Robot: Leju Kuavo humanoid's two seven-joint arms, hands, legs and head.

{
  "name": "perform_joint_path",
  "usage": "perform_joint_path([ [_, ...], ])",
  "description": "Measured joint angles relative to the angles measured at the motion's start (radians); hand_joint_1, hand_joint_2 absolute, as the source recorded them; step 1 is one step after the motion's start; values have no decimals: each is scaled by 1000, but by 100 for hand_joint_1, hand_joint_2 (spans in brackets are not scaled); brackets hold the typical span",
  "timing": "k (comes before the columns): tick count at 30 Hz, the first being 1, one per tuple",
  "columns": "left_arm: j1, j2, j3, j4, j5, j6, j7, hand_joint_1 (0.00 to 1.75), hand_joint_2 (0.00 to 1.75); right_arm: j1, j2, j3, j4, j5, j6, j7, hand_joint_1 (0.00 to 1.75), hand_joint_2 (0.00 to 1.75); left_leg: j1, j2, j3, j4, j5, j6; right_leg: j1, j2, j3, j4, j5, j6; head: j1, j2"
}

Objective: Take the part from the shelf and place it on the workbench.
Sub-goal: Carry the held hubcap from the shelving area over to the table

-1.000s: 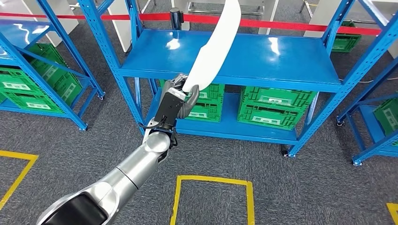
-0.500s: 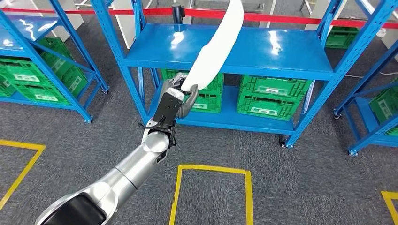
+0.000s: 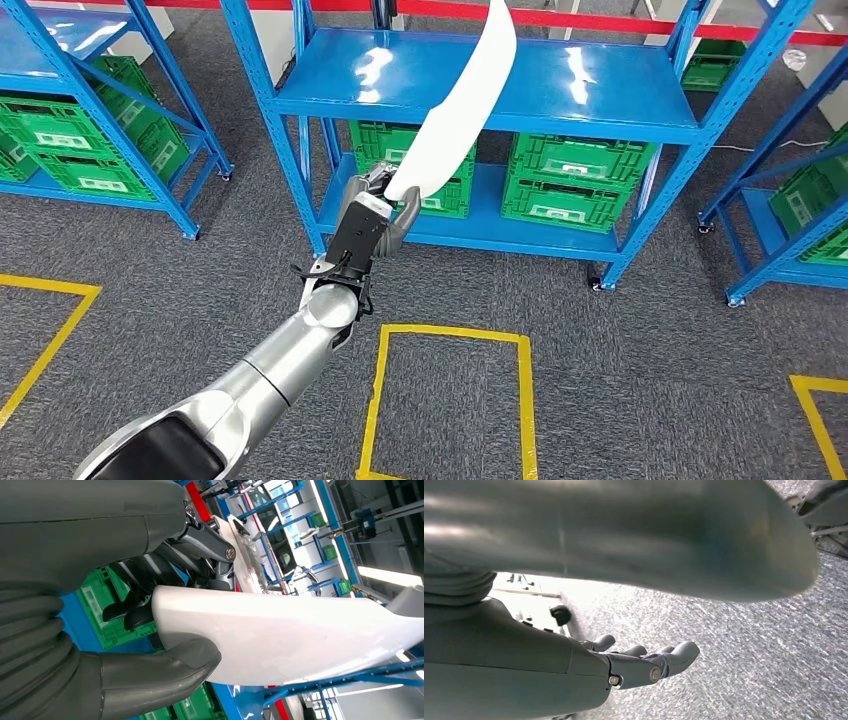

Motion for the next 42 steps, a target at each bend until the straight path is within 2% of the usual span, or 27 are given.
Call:
perform_joint_path([
  [3, 3, 2, 0, 8, -2, 0, 0, 175, 175, 0, -1, 0, 0, 4, -1, -3, 0, 0, 1, 0, -71, 26, 56, -35, 5, 2, 158, -184, 30, -34, 2, 0],
  [4, 3, 3, 0, 10, -2, 0, 0, 175, 175, 0, -1, 0, 0, 4, -1, -3, 0, 0, 1, -1, -80, 34, 51, -46, 6, 2, 161, -205, 28, -50, 2, 0],
  [6, 3, 6, 0, 13, -2, 0, 1, 175, 175, -1, -1, 0, 0, 4, -1, -3, 0, 0, 5, -4, -104, 95, -25, -58, 2, -2, 137, -208, 53, -62, 1, 0],
  [8, 4, 8, 0, 14, -3, 0, 1, 175, 175, -1, -2, 0, 0, 5, -1, -4, 0, 0, 8, -4, -133, 222, -122, -66, 2, -2, 107, -208, 79, -64, 0, 0],
  [9, 5, 8, 0, 15, -4, 0, 1, 175, 175, 0, -2, 0, 0, 6, -1, -4, 0, 0, 8, -4, -139, 278, -143, -69, 3, -3, 91, -207, 91, -63, -1, 0],
  [10, 6, 9, 0, 17, -5, 0, 1, 175, 175, 0, -2, 0, 0, 7, 0, -4, 0, 0, 8, -4, -132, 310, -140, -69, 3, -3, 76, -207, 103, -62, -1, 0],
  [11, 6, 9, 0, 18, -7, 1, 1, 175, 175, 0, -2, 0, 0, 9, 0, -3, 0, 0, 9, -5, -109, 305, -119, -67, 3, -4, 61, -207, 114, -60, -1, 0],
  [13, 7, 9, 0, 18, -9, 5, 2, 175, 175, 0, -2, 0, 0, 14, 2, -1, 0, 0, 8, -6, -14, 199, -84, -58, 3, -4, 38, -207, 135, -55, -1, 0],
  [15, 6, 7, 0, 16, -11, 8, 1, 175, 175, -1, -1, 0, 0, 20, 3, 1, 0, 0, 3, -8, 86, 58, -99, -46, 4, -3, 27, -209, 155, -46, 0, 0],
  [17, 6, 7, 0, 15, -12, 9, 1, 175, 175, -2, 0, 0, 0, 24, 6, 2, 0, 0, -3, -10, 115, -2, -111, -37, 3, -3, 26, -219, 176, -32, -2, 0],
  [19, 7, 8, 0, 17, -12, 10, 0, 175, 175, -2, 0, 0, 1, 26, 9, 2, 0, 0, -1, -8, 101, -12, -88, -22, 1, -2, 20, -225, 183, -20, -4, 0],
  [20, 7, 8, 0, 18, -12, 10, 1, 175, 175, -2, 0, 0, 1, 27, 10, 3, 0, 0, 1, -6, 93, -16, -73, -12, 1, -1, 10, -210, 161, -15, -3, 0],
  [21, 8, 8, 0, 18, -12, 10, 1, 175, 175, -1, 0, 0, 1, 28, 11, 4, 0, 0, 4, -4, 82, -20, -59, -5, 1, 0, -4, -173, 120, -12, -2, 0],
  [23, 10, 9, 0, 20, -13, 10, 1, 175, 175, -2, 0, 0, 1, 29, 12, 6, 0, 0, 2, -3, 52, -17, -34, 4, 1, 0, -40, -46, 20, -9, 0, 0],
  [24, 12, 9, 0, 22, -14, 10, 1, 175, 175, -3, 0, 0, 1, 29, 12, 6, 0, 0, 1, -3, 35, -14, -23, 5, 1, 0, -51, 16, -6, -8, 1, 0],
  [25, 14, 10, 0, 24, -14, 10, 1, 175, 175, -3, 0, 0, 1, 30, 12, 7, 0, 0, 0, -2, 19, -11, -12, 5, 2, 0, -50, 55, -10, -7, 1, 0],
  [26, 16, 10, 0, 26, -15, 10, 1, 175, 175, -3, 0, 0, 1, 31, 12, 9, 0, 0, 0, -2, 2, -6, -3, 4, 2, 0, -33, 60, 6, -7, 1, 0],
  [28, 17, 11, 0, 27, -17, 10, 1, 175, 175, -5, 0, 1, 1, 33, 12, 11, 0, 0, 0, -2, -30, 7, 13, -2, 1, 0, 50, -29, 49, -9, 1, 0],
  [30, 16, 12, 0, 27, -19, 10, 1, 175, 175, -8, 0, 1, 1, 34, 12, 12, 0, 0, -2, -2, -53, 19, 27, -12, 5, 1, 140, -157, 41, -17, 1, 0],
  [31, 16, 12, 0, 26, -20, 10, 0, 175, 175, -10, 0, 1, 0, 35, 12, 12, 0, 0, -3, -2, -59, 22, 34, -18, 7, 3, 163, -196, 28, -22, 2, 0],
  [33, 16, 13, 0, 27, -21, 10, 0, 175, 175, -10, 2, 1, 1, 35, 12, 11, 0, 0, -4, -2, -63, 21, 50, -31, 9, 4, 163, -215, 27, -38, 3, 0],
  [35, 16, 16, 0, 29, -22, 9, 0, 175, 175, -9, 4, 1, 1, 35, 12, 12, 0, 0, -1, -4, -75, 37, 29, -43, 6, 0, 150, -218, 45, -54, 3, 0],
  [37, 16, 18, 0, 31, -22, 9, 1, 175, 175, -10, 4, 1, 1, 35, 11, 12, 0, 0, 3, -6, -104, 124, -59, -54, 3, -3, 129, -220, 67, -65, 2, 0],
  [39, 17, 20, 0, 34, -22, 9, 1, 175, 175, -9, 4, 1, 1, 35, 11, 11, 0, 0, 6, -6, -132, 255, -140, -62, 4, -4, 101, -218, 89, -66, 0, 0],
  [40, 17, 20, 0, 35, -22, 9, 1, 175, 175, -9, 4, 1, 1, 35, 11, 11, 0, 0, 7, -6, -133, 297, -151, -64, 4, -5, 87, -217, 99, -66, 1, 0],
  [41, 18, 21, 0, 35, -22, 9, 1, 175, 175, -9, 4, 1, 1, 35, 11, 11, 0, 0, 7, -6, -119, 309, -140, -64, 4, -6, 73, -216, 109, -64, 0, 0],
  [42, 18, 21, 0, 36, -22, 9, 1, 175, 175, -9, 4, 1, 1, 35, 11, 11, 0, 0, 8, -6, -86, 281, -115, -62, 4, -6, 60, -214, 118, -63, 0, 0],
])
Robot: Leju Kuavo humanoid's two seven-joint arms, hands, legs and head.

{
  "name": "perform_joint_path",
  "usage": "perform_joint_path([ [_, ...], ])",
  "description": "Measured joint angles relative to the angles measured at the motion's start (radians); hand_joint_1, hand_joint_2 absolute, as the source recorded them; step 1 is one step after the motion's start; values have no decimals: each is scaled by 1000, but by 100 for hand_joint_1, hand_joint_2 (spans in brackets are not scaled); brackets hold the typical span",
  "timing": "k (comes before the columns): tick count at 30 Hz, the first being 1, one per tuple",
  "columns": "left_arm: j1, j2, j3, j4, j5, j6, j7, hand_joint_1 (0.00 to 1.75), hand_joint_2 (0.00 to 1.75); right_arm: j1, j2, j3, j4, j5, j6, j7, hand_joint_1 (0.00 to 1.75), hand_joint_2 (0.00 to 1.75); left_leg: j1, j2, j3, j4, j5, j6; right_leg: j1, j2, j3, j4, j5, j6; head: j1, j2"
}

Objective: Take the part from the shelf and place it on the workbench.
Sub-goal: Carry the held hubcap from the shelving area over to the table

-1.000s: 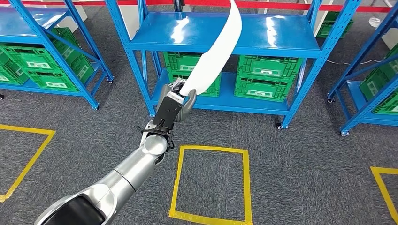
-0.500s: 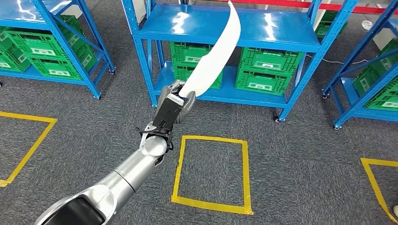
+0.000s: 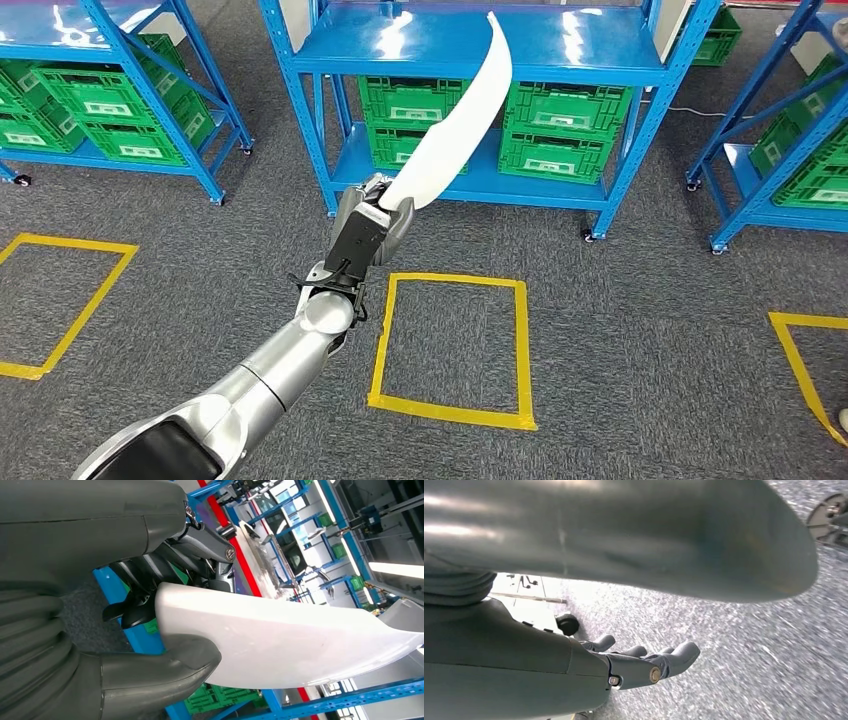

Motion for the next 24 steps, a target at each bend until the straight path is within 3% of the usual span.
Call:
perform_joint_path([
  [1, 0, 0, 0, 0, 0, 0, 0, 175, 175, 0, 0, 0, 0, 0, 0, 0, 0, 0, 0, 0, 49, -60, 24, 4, 0, 0, -10, 1, 9, 3, 0, 0],
  [3, -1, -1, 0, -2, -1, 0, 0, 175, 175, 0, 1, 0, 0, 0, 0, -1, 0, 0, -3, -3, 155, -208, 27, 13, 1, 0, -24, 0, 26, 12, 0, 0],
  [5, -3, -1, 0, -3, -4, 0, -1, 175, 175, -2, 2, 0, 0, 1, 0, -2, 0, 0, -10, -6, 193, -283, 8, 24, 1, -1, -29, -7, 44, 24, 0, 0],
  [7, -3, -1, 0, -3, -7, 0, -1, 175, 175, -2, 4, 0, 0, 3, 0, -2, 0, 0, -10, -4, 185, -296, 21, 39, -1, -1, -30, -17, 58, 38, 1, 0],
  [8, -3, -1, 0, -3, -9, 0, -1, 175, 175, -2, 4, 0, 0, 4, 0, -2, 0, 0, -9, -2, 183, -300, 30, 48, -2, 0, -35, -12, 51, 44, 1, 0],
  [10, -4, -2, 0, -3, -12, 0, 0, 175, 175, -3, 4, 0, 0, 8, 0, -2, 0, 0, -5, -1, 172, -306, 52, 63, -3, 3, -62, 60, -17, 49, 3, 0],
  [12, -3, -2, 0, -2, -13, 0, 0, 175, 175, -3, 4, 0, 0, 13, 0, -1, 0, 0, -7, -4, 147, -302, 70, 68, -2, 4, -106, 198, -103, 52, 4, 0],
  [13, -1, -2, 0, -1, -14, 0, 0, 175, 175, -4, 4, 0, 0, 15, -1, -1, 0, 0, -8, -8, 134, -299, 78, 68, -2, 4, -118, 250, -122, 53, 5, 0],
  [14, 0, -1, 0, 0, -14, 0, 0, 175, 175, -3, 4, 0, 0, 16, -1, -1, 0, 0, -9, -12, 120, -294, 85, 68, -2, 5, -112, 269, -120, 53, 5, 0],
  [15, 1, -1, 0, 0, -14, 0, 0, 175, 175, -3, 4, 1, 0, 18, -2, -1, 0, 0, -9, -18, 108, -289, 91, 66, -2, 6, -85, 247, -102, 52, 5, 0],
  [16, 2, 0, 0, 0, -15, 0, 0, 175, 175, -4, 4, 1, 0, 20, -2, -2, 0, 0, -9, -25, 96, -283, 96, 63, -2, 12, -39, 188, -81, 49, 5, 0],
  [18, 2, 0, 0, -2, -18, 2, 0, 175, 175, -6, 4, 1, 0, 23, -3, -3, 0, 0, -9, -39, 76, -271, 105, 54, -1, 40, 54, 57, -68, 40, 4, 0],
  [19, 2, 0, 0, -3, -20, 4, 0, 175, 175, -7, 4, 1, 0, 24, -3, -4, 0, 0, -8, -45, 69, -266, 108, 48, 0, 51, 79, 16, -71, 36, 5, 0],
  [20, 2, 0, 0, -3, -21, 6, 0, 175, 175, -7, 4, 1, 0, 24, -3, -5, 0, 0, -8, -51, 65, -264, 113, 42, 2, 55, 86, 2, -77, 33, 5, 0],
  [22, 3, 2, 0, -3, -22, 9, 0, 175, 175, -8, 5, 2, 0, 24, -3, -6, 0, 0, -7, -64, 58, -264, 121, 29, 1, 40, 83, -4, -70, 23, 7, 0],
  [24, 3, 6, 1, -3, -22, 11, 0, 175, 175, -9, 6, 3, 0, 24, -3, -6, 0, 0, -7, -51, 38, -235, 99, 15, -4, 21, 80, -10, -58, 10, 4, 0],
])
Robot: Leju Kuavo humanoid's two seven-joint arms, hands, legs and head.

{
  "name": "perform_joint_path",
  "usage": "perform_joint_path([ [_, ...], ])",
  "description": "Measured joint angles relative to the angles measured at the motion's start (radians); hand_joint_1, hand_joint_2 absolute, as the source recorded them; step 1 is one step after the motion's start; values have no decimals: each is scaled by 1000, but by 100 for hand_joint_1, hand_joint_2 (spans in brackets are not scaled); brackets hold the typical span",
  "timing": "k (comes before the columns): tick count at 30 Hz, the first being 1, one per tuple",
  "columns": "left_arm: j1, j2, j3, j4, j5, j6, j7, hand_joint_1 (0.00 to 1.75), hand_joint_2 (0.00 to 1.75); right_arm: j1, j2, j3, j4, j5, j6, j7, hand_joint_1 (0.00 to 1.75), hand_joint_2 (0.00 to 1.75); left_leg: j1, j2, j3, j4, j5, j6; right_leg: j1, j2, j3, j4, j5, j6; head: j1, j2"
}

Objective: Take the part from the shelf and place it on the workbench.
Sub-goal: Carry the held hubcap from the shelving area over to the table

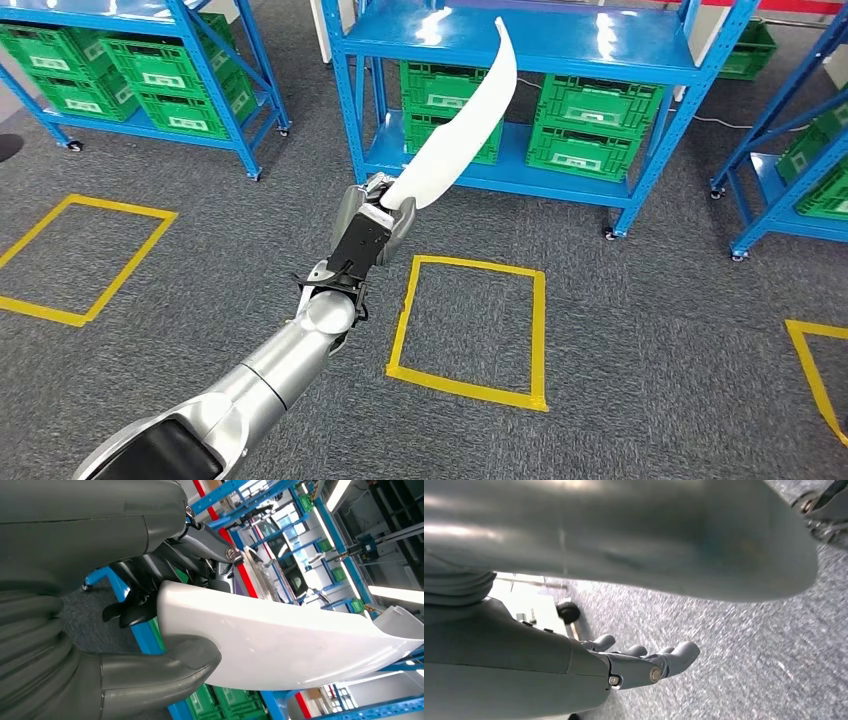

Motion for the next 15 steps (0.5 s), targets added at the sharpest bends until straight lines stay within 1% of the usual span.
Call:
perform_joint_path([
  [1, 0, 2, 0, 0, 0, 0, 0, 175, 175, 0, 0, 0, 0, 0, 0, 0, 0, 0, 2, 14, -20, 43, -30, -7, -2, -10, -3, -3, 6, -5, -2, 0],
  [2, 0, 2, 0, 0, 0, 0, 0, 175, 175, 0, 0, 0, 0, 0, 0, 0, 0, 0, 4, 29, -44, 104, -68, -14, -2, -18, -8, -4, 9, -8, -5, 0],
  [3, 2, 3, 0, 0, 0, 0, 0, 175, 175, 1, 0, 0, 0, 0, 0, 0, 0, 0, 7, 37, -70, 173, -104, -20, -2, -28, -13, -3, 13, -9, -6, 0],
  [4, 4, 4, 0, 0, 0, 0, 0, 175, 175, 2, 0, 0, 0, 0, 0, 0, 0, 0, 10, 42, -87, 226, -125, -26, -2, -38, -18, -3, 16, -9, -6, 0],
  [5, 6, 5, 0, 0, 0, 0, 0, 175, 175, 2, 0, 0, 0, 0, 0, 0, 0, 0, 14, 45, -88, 247, -129, -30, -3, -49, -22, -2, 19, -7, -6, 0],
  [6, 8, 6, 0, 0, 0, 0, 0, 175, 175, 3, 0, 0, 0, 0, 0, 0, 0, 0, 17, 48, -68, 228, -115, -33, -4, -59, -26, -1, 22, -5, -6, 0],
  [7, 9, 7, 0, 0, 0, 0, 0, 175, 175, 3, 1, 0, 0, 0, 0, 0, 0, 0, 19, 56, -28, 171, -89, -34, -6, -68, -28, 0, 24, -2, -6, 0],
  [8, 9, 8, 0, 0, 0, 0, 0, 175, 175, 2, 1, 0, 0, 0, 0, 0, 0, 0, 20, 73, 22, 95, -67, -35, -6, -77, -29, 2, 25, 1, -6, 0],
  [9, 8, 7, 0, -2, 0, 0, 0, 175, 175, 2, 1, 0, 0, 0, 0, 0, 0, 0, 17, 87, 63, 32, -49, -31, -6, -85, -30, 3, 26, 6, -6, 0],
  [10, 7, 7, 0, -3, 0, 0, 0, 175, 175, 1, 1, 0, 0, 0, 0, 0, 0, 0, 14, 99, 89, -10, -40, -24, -5, -93, -30, 5, 27, 12, -5, 0],
  [11, 6, 7, 0, -4, 0, 0, 0, 175, 175, 0, 1, 0, 0, 0, 0, 0, 0, 0, 11, 104, 99, -30, -40, -14, -3, -100, -29, 5, 28, 19, -5, 0],
  [12, 7, 7, 0, -5, 0, 0, 0, 175, 175, 0, 1, 0, 0, 0, 0, 0, 0, 0, 7, 96, 95, -30, -37, -3, -2, -107, -29, 4, 30, 26, -5, 0],
  [13, 7, 8, 0, -6, 0, 0, 0, 175, 175, -1, 2, 0, 0, 0, 0, 0, 0, 0, 8, 88, 91, -35, -36, 7, -2, -112, -28, 3, 31, 34, -5, 0],
  [14, 6, 8, 0, -6, 0, 0, 0, 175, 175, -1, 2, 1, 0, 1, 0, 0, 0, 0, 10, 78, 89, -40, -33, 16, -4, -105, -30, 7, 26, 40, -5, 0],
  [15, 6, 8, 0, -6, 0, 0, 0, 175, 175, -2, 2, 1, 0, 2, 0, 1, 0, 0, 11, 69, 86, -44, -27, 25, -6, -88, -38, 27, 9, 45, -4, 0],
])
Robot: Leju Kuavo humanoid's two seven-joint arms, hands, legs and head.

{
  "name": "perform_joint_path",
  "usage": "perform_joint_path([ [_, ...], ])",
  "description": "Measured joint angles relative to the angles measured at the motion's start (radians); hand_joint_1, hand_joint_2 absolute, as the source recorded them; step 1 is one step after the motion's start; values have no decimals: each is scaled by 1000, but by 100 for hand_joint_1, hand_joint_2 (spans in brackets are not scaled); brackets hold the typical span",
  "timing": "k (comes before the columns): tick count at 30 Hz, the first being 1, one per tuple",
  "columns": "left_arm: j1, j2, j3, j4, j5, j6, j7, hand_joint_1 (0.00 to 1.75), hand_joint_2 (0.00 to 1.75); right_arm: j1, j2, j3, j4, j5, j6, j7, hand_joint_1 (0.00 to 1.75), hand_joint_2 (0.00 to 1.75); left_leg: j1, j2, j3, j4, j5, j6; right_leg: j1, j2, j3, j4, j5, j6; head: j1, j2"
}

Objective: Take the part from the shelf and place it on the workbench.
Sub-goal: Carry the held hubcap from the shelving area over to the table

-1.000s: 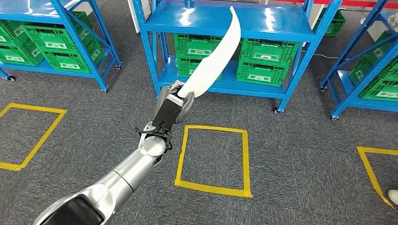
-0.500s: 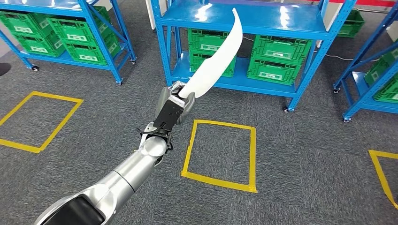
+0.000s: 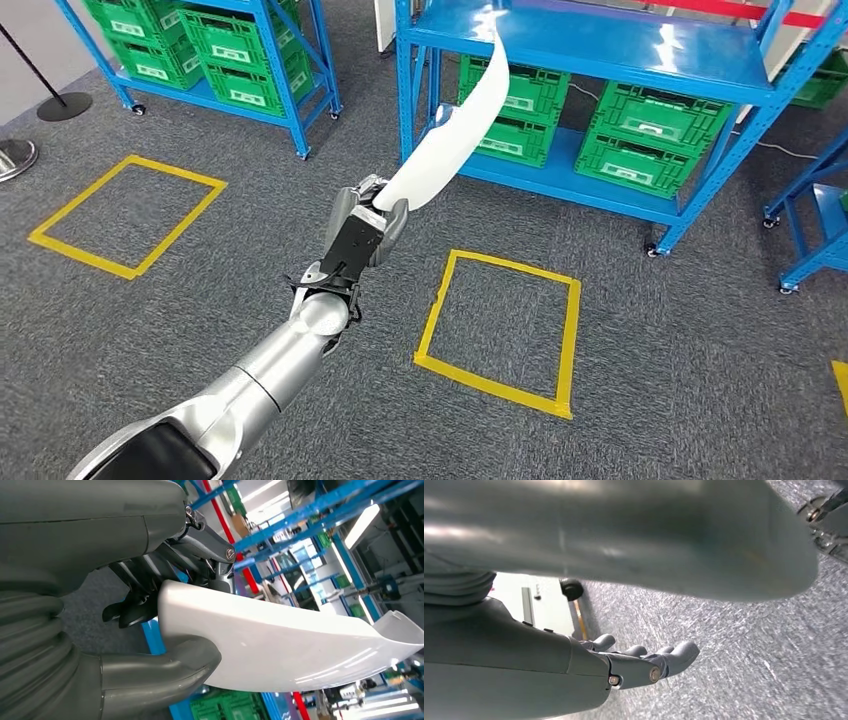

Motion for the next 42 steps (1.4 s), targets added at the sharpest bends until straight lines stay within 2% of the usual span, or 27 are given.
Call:
perform_joint_path([
  [1, -1, -1, 0, 0, 0, 0, 0, 175, 175, 0, 0, 0, 0, 1, 0, 1, 0, 0, 2, -9, -2, -3, 6, 8, -1, 24, -18, 42, -28, 3, 2, 0],
  [3, 0, -3, 0, 1, 0, 0, 0, 175, 175, 2, 0, 2, 0, 4, 2, 4, 0, 0, -2, -27, -11, -2, 14, 19, 3, 61, -77, 177, -99, 1, 4, 0],
  [4, 1, -4, 0, 2, -1, 0, 0, 175, 175, 4, 0, 3, 0, 5, 3, 5, 0, 0, -4, -38, -15, -1, 16, 21, 6, 67, -104, 236, -121, 0, 5, 0],
  [5, 2, -4, 0, 3, -1, 0, 0, 175, 175, 5, 0, 3, 0, 7, 3, 6, 0, 0, -7, -50, -19, 1, 19, 22, 8, 69, -117, 265, -124, -4, 5, 0],
  [6, 3, -4, 0, 4, -1, 0, 0, 175, 175, 5, 0, 4, 0, 8, 3, 6, 0, 0, -9, -63, -22, 4, 20, 22, 11, 71, -110, 252, -107, -8, 5, 0],
  [7, 4, -4, 0, 4, -2, 0, 0, 175, 175, 5, 0, 4, 0, 10, 3, 6, 0, 0, -11, -76, -24, 7, 21, 21, 13, 76, -83, 200, -75, -15, 5, 0],
  [9, 3, -5, 0, 3, -6, 1, 0, 175, 175, 5, -1, 6, 0, 17, -2, 4, 0, 0, -13, -98, -29, 13, 22, 18, 17, 110, -12, 61, -20, -29, 4, 0],
  [11, 3, -5, 0, 1, -9, 4, 0, 175, 175, 4, -2, 11, 0, 30, -20, 1, 0, 0, -13, -117, -37, 16, 26, 9, 20, 131, 20, -10, -4, -36, 5, 0],
  [13, 4, -4, 0, 1, -10, 5, 0, 175, 175, 4, 0, 19, 0, 40, -36, 2, 0, 0, -12, -134, -45, 13, 33, -4, 20, 115, 21, -18, -1, -39, 6, 0],
  [14, 4, -2, 0, 0, -11, 5, 0, 175, 175, 3, 2, 22, 0, 43, -39, 3, 0, 0, -13, -129, -49, 14, 32, -10, 18, 104, 24, -23, 3, -43, 5, 0],
  [16, 1, 0, 0, 0, -11, 6, 0, 175, 175, 3, 4, 24, 0, 42, -35, 6, 0, 0, -15, -84, -72, 57, 4, -23, 12, 81, 29, -35, 9, -54, 0, 0],
  [18, -1, 0, 0, 0, -11, 4, 0, 175, 175, 4, 4, 24, 0, 34, -13, 13, 0, 0, -9, -38, -126, 173, -58, -37, 12, 57, 29, -38, 10, -60, -6, 0],
  [20, 1, 1, 0, 1, -11, 1, 0, 175, 175, 5, 4, 24, 0, 28, 16, 19, 0, 0, 1, -26, -173, 275, -92, -49, 11, 30, 28, -37, 10, -60, -6, 0],
  [21, 2, 2, 0, 1, -11, 1, 1, 175, 175, 6, 4, 24, 0, 27, 25, 19, 0, 0, 5, -22, -173, 278, -84, -54, 10, 17, 28, -37, 9, -59, -6, 0],
  [22, 3, 3, 0, 1, -11, 1, 1, 175, 175, 6, 4, 24, 0, 27, 32, 17, 0, 0, 8, -15, -151, 240, -58, -57, 8, 4, 29, -35, 7, -56, -6, 0],
  [24, 2, 3, 0, -3, -11, 2, 1, 175, 175, 5, 3, 24, 0, 26, 39, 14, 0, 0, 7, 23, -76, 103, -2, -59, 6, -19, 31, -30, 1, -46, -7, 0],
  [26, 1, 3, 1, -9, -10, 5, 0, 175, 175, 5, 1, 24, 0, 33, 23, 16, 0, 0, 3, 48, -34, 22, 19, -45, 10, -38, 33, -24, -4, -32, -7, 0],
  [27, 1, 4, 1, -10, -9, 7, 0, 175, 175, 5, 0, 24, 0, 40, 4, 16, 0, 0, -1, 44, -33, 15, 17, -35, 13, -48, 35, -24, -5, -25, -7, 0],
  [29, 2, 7, 2, -11, -7, 8, 0, 175, 175, 4, 1, 25, 0, 49, -30, 9, 0, 0, 0, 17, -38, 14, 23, -16, 10, -60, 38, -25, -7, -13, -5, 0],
  [31, -1, 8, 3, -8, -5, 2, 1, 175, 175, 0, 2, 27, -1, 53, -42, 3, 0, 0, 3, -6, -39, 9, 30, -1, 5, -17, 24, 13, -37, -5, -4, 0],
  [33, -3, 1, 4, -3, -2, -8, 1, 175, 175, -1, 2, 28, -1, 53, -43, 8, 0, 0, 4, -31, -41, 7, 34, 8, 5, 46, -31, 132, -100, -4, -1, 0],
  [35, 0, -5, 4, 2, 0, -18, 0, 175, 175, 2, 2, 29, -1, 49, -46, 19, 0, 0, 1, -60, -44, 8, 36, 12, 10, 69, -91, 251, -139, -7, 1, 0],
  [36, 2, -6, 4, 5, 0, -21, 1, 175, 175, 3, 2, 29, -1, 46, -47, 24, 0, 0, -1, -76, -45, 9, 37, 13, 11, 72, -101, 264, -131, -10, 1, 0],
  [37, 4, -7, 4, 7, 0, -24, 1, 175, 175, 4, 2, 29, -1, 44, -46, 25, 0, 0, -2, -91, -45, 12, 37, 13, 12, 75, -91, 236, -104, -14, 1, 0],
  [38, 5, -9, 4, 9, 0, -26, 1, 175, 175, 3, 2, 29, -1, 42, -44, 25, 0, 0, -2, -106, -46, 14, 38, 12, 13, 86, -63, 173, -66, -18, 1, 0],
  [40, 2, -13, 4, 10, 0, -29, 1, 175, 175, 0, 2, 29, -1, 39, -39, 23, 0, 0, -2, -134, -51, 20, 39, 5, 10, 131, -4, 44, -17, -25, 1, 0],
  [42, -1, -17, 4, 10, 0, -31, 1, 175, 175, -2, 2, 29, -1, 38, -38, 23, 0, 0, 0, -157, -61, 21, 45, -8, 10, 155, 16, -6, -11, -28, 1, 0],
])
